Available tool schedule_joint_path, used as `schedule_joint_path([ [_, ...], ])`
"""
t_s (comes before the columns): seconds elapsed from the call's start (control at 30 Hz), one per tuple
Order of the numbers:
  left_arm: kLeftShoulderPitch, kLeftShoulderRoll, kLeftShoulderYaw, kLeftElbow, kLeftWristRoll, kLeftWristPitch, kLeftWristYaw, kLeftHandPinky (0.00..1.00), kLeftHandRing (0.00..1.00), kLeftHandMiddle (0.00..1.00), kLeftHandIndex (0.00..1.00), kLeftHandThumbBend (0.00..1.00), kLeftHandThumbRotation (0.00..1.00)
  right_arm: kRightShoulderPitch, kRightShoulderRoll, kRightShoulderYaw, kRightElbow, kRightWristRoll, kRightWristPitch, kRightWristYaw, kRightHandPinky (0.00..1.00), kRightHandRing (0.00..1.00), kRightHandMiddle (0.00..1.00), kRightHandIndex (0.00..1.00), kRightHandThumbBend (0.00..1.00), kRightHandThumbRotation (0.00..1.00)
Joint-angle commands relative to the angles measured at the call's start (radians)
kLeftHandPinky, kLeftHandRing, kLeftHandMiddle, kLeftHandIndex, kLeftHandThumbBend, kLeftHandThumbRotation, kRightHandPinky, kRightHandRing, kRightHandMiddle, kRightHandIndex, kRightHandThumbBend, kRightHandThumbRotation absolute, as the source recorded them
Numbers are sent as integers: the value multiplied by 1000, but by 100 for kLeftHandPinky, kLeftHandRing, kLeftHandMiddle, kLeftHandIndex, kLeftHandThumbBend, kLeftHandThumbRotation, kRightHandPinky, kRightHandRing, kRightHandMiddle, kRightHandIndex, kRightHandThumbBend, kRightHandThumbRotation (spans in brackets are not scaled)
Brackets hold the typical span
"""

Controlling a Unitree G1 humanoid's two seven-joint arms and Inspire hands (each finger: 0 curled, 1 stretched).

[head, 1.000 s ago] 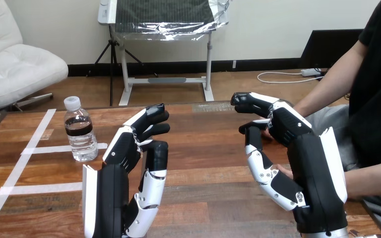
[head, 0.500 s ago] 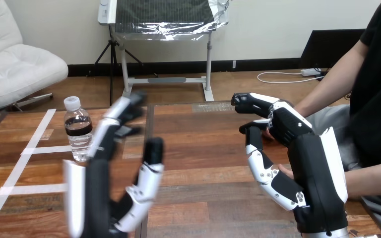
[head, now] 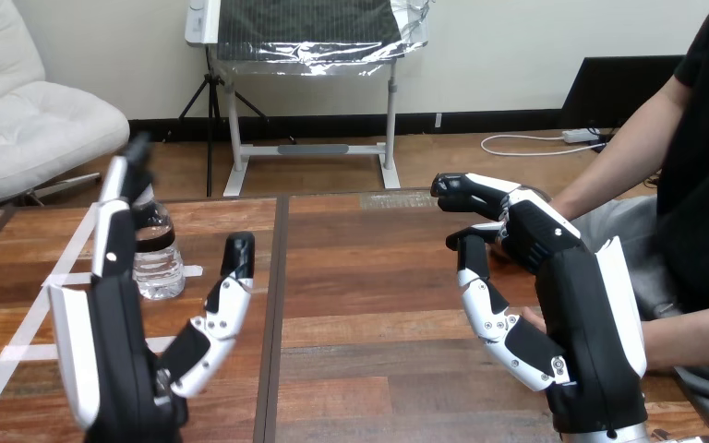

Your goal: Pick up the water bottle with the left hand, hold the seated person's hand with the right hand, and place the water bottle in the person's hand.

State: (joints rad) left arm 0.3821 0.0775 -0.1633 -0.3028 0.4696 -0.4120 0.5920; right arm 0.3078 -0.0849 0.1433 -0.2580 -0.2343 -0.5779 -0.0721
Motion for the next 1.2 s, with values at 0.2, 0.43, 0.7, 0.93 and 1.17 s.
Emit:
schedule_joint_path([
  [0.2, -122, -55, 63, 37, 10, 84, 12, 100, 99, 100, 100, 81, 29, -56, 7, -13, -8, -7, -2, -2, 58, 75, 77, 70, 4, 0],
  [0.43, -172, -54, 86, 83, 21, 136, 20, 100, 100, 100, 100, 84, 33, -62, 8, -15, 0, -2, -6, -1, 58, 75, 77, 70, 4, 0],
  [0.7, -245, -47, 123, 169, 1, 144, 8, 100, 100, 100, 100, 83, 35, -69, 10, -14, 0, 7, 4, 2, 58, 75, 77, 70, 5, 0],
  [0.93, -311, -37, 150, 251, -7, 150, 4, 100, 100, 100, 100, 82, 34, -79, 3, -20, 3, -12, 4, 0, 59, 75, 77, 70, 4, 0],
  [1.17, -381, -32, 172, 328, -7, 192, -6, 100, 100, 100, 100, 84, 37, -87, 2, -18, 5, -3, 8, 7, 59, 75, 77, 70, 4, 0],
])
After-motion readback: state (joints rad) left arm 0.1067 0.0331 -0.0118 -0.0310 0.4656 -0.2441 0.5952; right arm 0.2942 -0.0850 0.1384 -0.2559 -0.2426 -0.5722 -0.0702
